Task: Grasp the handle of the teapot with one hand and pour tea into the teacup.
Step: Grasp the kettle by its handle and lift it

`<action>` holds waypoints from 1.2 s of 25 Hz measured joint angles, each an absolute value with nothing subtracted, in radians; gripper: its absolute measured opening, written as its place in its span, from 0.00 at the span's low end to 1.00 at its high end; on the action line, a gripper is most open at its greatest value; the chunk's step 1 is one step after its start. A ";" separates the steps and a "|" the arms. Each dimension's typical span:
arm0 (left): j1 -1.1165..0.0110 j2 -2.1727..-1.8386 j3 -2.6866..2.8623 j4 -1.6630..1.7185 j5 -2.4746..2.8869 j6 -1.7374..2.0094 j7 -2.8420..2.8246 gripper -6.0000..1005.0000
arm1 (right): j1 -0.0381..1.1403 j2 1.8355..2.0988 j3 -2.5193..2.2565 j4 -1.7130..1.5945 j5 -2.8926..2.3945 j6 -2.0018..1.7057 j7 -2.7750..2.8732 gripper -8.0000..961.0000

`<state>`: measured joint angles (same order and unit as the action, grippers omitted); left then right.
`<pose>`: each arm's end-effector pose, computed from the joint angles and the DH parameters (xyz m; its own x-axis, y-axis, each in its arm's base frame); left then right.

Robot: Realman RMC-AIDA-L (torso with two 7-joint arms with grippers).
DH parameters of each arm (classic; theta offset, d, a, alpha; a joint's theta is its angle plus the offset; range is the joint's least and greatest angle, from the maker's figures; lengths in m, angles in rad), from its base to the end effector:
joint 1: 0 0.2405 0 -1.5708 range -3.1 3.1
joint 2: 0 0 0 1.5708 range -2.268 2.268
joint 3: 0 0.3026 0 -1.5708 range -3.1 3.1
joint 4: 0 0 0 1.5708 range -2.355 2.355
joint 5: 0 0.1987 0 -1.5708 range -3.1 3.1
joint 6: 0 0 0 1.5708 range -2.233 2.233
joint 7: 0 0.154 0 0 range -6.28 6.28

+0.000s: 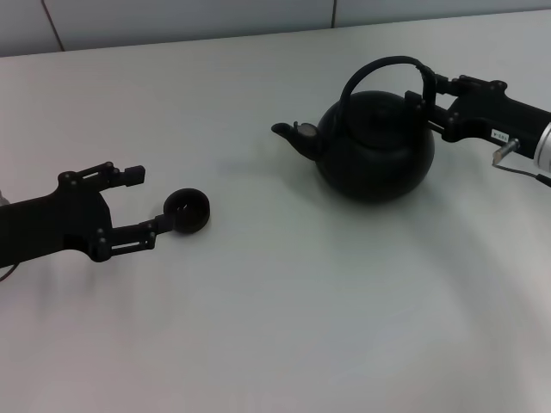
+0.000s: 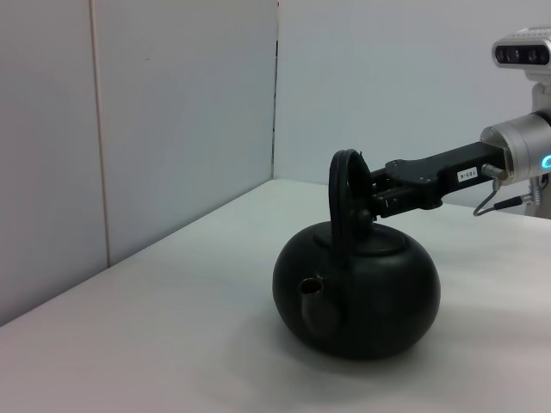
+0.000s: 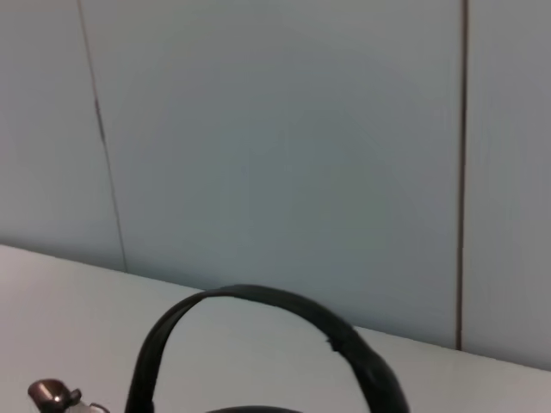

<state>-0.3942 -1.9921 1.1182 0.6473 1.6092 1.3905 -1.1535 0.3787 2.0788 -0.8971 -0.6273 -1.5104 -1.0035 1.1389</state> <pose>-0.3094 0.3288 -0.0301 0.8730 0.1613 0.4602 0.3138 -0.9082 -0.2771 0.3500 0.3706 -0.0103 0.7733 -0.2585 -0.5790 -0.6122 -0.5422 -0.5756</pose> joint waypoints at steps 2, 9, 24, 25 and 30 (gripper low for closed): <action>-0.394 -1.991 1.118 0.647 1.609 1.391 -1.153 0.81 | 0.383 2.080 -0.898 -0.626 -1.511 -1.003 1.126 0.64; -0.394 -1.992 1.118 0.647 1.609 1.387 -1.154 0.81 | 0.394 2.080 -0.898 -0.624 -1.514 -1.000 1.125 0.35; -0.394 -1.996 1.118 0.647 1.609 1.366 -1.153 0.81 | 0.414 2.080 -0.888 -0.624 -1.510 -1.000 1.097 0.12; -0.394 -1.996 1.118 0.647 1.609 1.366 -1.154 0.81 | 0.416 2.081 -0.888 -0.624 -1.508 -1.000 1.097 0.12; -0.393 -1.996 1.118 0.651 1.609 1.366 -1.153 0.81 | 0.429 2.081 -0.888 -0.623 -1.503 -1.000 1.097 0.12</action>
<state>-0.3930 -1.9958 1.1183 0.6506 1.6091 1.3664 -1.1535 0.4285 2.0815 -0.8880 -0.6230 -1.5029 -1.0004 1.0973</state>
